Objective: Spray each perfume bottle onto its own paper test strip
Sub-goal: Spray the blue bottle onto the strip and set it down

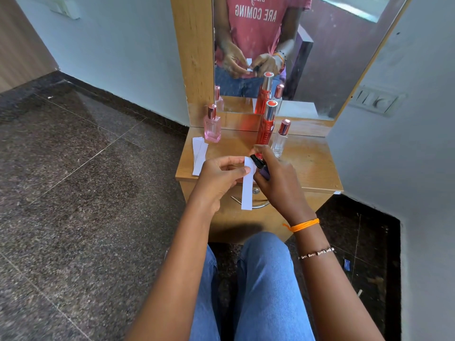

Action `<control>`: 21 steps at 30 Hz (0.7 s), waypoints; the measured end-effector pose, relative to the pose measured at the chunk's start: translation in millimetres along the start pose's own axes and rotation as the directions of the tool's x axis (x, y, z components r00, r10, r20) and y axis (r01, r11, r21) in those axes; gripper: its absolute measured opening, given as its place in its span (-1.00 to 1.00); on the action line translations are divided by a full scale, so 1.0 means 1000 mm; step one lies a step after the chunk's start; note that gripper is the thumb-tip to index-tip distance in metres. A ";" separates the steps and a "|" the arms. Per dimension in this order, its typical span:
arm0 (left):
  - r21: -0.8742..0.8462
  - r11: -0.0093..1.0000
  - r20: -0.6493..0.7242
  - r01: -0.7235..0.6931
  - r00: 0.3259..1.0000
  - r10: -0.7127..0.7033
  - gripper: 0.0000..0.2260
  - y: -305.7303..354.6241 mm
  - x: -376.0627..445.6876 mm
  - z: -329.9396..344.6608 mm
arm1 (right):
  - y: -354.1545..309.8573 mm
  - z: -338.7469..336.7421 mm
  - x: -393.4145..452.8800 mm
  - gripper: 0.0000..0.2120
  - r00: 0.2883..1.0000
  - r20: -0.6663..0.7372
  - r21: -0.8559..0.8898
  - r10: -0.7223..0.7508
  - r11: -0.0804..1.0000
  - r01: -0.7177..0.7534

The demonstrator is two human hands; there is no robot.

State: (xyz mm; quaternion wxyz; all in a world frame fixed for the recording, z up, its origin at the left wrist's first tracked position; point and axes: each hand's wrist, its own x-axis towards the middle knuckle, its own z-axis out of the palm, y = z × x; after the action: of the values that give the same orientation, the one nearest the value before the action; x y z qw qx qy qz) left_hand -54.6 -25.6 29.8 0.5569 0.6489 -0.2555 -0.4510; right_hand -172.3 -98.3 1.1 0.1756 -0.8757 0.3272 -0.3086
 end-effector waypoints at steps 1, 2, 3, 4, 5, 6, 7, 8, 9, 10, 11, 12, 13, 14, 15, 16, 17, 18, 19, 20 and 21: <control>-0.003 1.000 -0.003 0.001 1.000 -0.001 -0.83 0.000 0.000 0.000 | 0.000 0.001 0.000 -0.57 1.000 0.001 0.003 -0.002 1.000 0.002; -0.005 1.000 -0.006 0.002 1.000 -0.002 -0.84 -0.001 0.000 0.000 | 0.000 0.001 0.000 -0.57 1.000 0.004 0.004 -0.004 1.000 0.004; -0.008 1.000 -0.008 0.002 1.000 -0.002 -0.84 -0.001 0.000 0.000 | 0.000 0.001 0.000 -0.57 1.000 0.006 0.003 -0.007 1.000 0.007; -0.009 1.000 -0.010 0.001 1.000 -0.001 -0.84 -0.001 0.000 0.000 | 0.000 0.001 0.000 -0.57 1.000 0.005 0.003 -0.012 1.000 0.012; -0.009 1.000 -0.012 0.001 1.000 -0.001 -0.84 -0.001 0.000 0.000 | 0.000 0.001 0.000 -0.57 1.000 0.003 0.005 -0.018 1.000 0.018; -0.008 1.000 -0.014 0.001 1.000 -0.001 -0.83 -0.001 0.000 -0.001 | 0.000 0.001 0.000 -0.57 1.000 0.001 0.006 -0.020 1.000 0.020; -0.008 1.000 -0.017 0.001 1.000 -0.001 -0.82 -0.001 0.000 -0.001 | 0.000 0.001 0.000 -0.58 1.000 -0.002 0.005 -0.019 1.000 0.019; -0.008 1.000 -0.019 0.002 1.000 -0.002 -0.82 -0.001 0.001 -0.001 | 0.000 0.002 0.000 -0.58 1.000 -0.006 0.003 -0.018 1.000 0.018; -0.010 1.000 -0.021 0.002 1.000 -0.002 -0.81 -0.001 0.001 -0.001 | 0.000 0.002 0.000 -0.58 1.000 -0.010 0.004 -0.015 1.000 0.015; -0.011 1.000 -0.023 0.001 1.000 -0.001 -0.81 -0.001 0.001 -0.002 | 0.000 0.002 0.000 -0.58 1.000 -0.017 0.014 -0.006 1.000 0.006; -0.010 1.000 -0.025 -0.001 1.000 0.001 -0.80 -0.002 0.001 -0.002 | 0.001 0.003 -0.001 -0.59 1.000 -0.028 0.035 0.012 0.999 -0.011; -0.005 1.000 -0.029 -0.003 1.000 0.002 -0.80 -0.002 0.002 -0.002 | 0.002 0.003 -0.001 -0.59 0.999 -0.040 0.063 0.035 0.998 -0.032; 0.002 1.000 -0.032 -0.004 0.999 0.004 -0.81 -0.003 0.002 -0.002 | 0.003 0.004 -0.002 -0.59 0.997 -0.048 0.091 0.057 0.994 -0.052; 0.006 1.000 -0.033 -0.005 0.999 0.005 -0.81 -0.003 0.003 -0.003 | 0.005 0.005 -0.003 -0.59 0.996 -0.050 0.113 0.073 0.991 -0.067; 0.009 1.000 -0.033 -0.007 0.999 0.007 -0.82 -0.004 0.004 -0.003 | 0.007 0.006 -0.004 -0.59 0.995 -0.047 0.125 0.082 0.989 -0.076; 0.013 1.000 -0.031 -0.008 0.999 0.009 -0.81 -0.004 0.004 -0.004 | 0.008 0.007 -0.005 -0.59 0.996 -0.042 0.127 0.084 0.989 -0.078; 0.021 1.000 -0.029 -0.011 1.000 0.012 -0.80 -0.005 0.005 -0.004 | 0.008 0.008 -0.006 -0.59 0.996 -0.036 0.124 0.078 0.990 -0.073; 0.033 0.999 -0.026 -0.016 1.000 0.017 -0.79 -0.005 0.006 -0.005 | 0.007 0.009 -0.006 -0.59 0.997 -0.032 0.120 0.068 0.991 -0.063; 0.047 0.999 -0.019 -0.023 1.000 0.024 -0.79 -0.006 0.006 -0.005 | 0.006 0.009 -0.005 -0.60 0.998 -0.029 0.116 0.059 0.992 -0.055; 0.059 0.998 -0.012 -0.031 0.999 0.031 -0.79 -0.006 0.006 -0.005 | 0.005 0.010 -0.004 -0.60 0.998 -0.022 0.108 0.053 0.993 -0.050; 0.066 0.997 -0.004 -0.037 0.999 0.038 -0.79 -0.006 0.006 -0.005 | 0.003 0.010 -0.003 -0.60 0.999 -0.013 0.096 0.047 0.994 -0.046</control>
State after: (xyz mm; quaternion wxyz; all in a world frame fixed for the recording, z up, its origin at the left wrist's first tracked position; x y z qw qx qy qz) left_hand -48.6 -26.8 21.8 0.5443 0.6632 -0.2809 -0.4301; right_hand -168.9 -97.8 -9.5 0.2220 -0.8560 0.3337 -0.3265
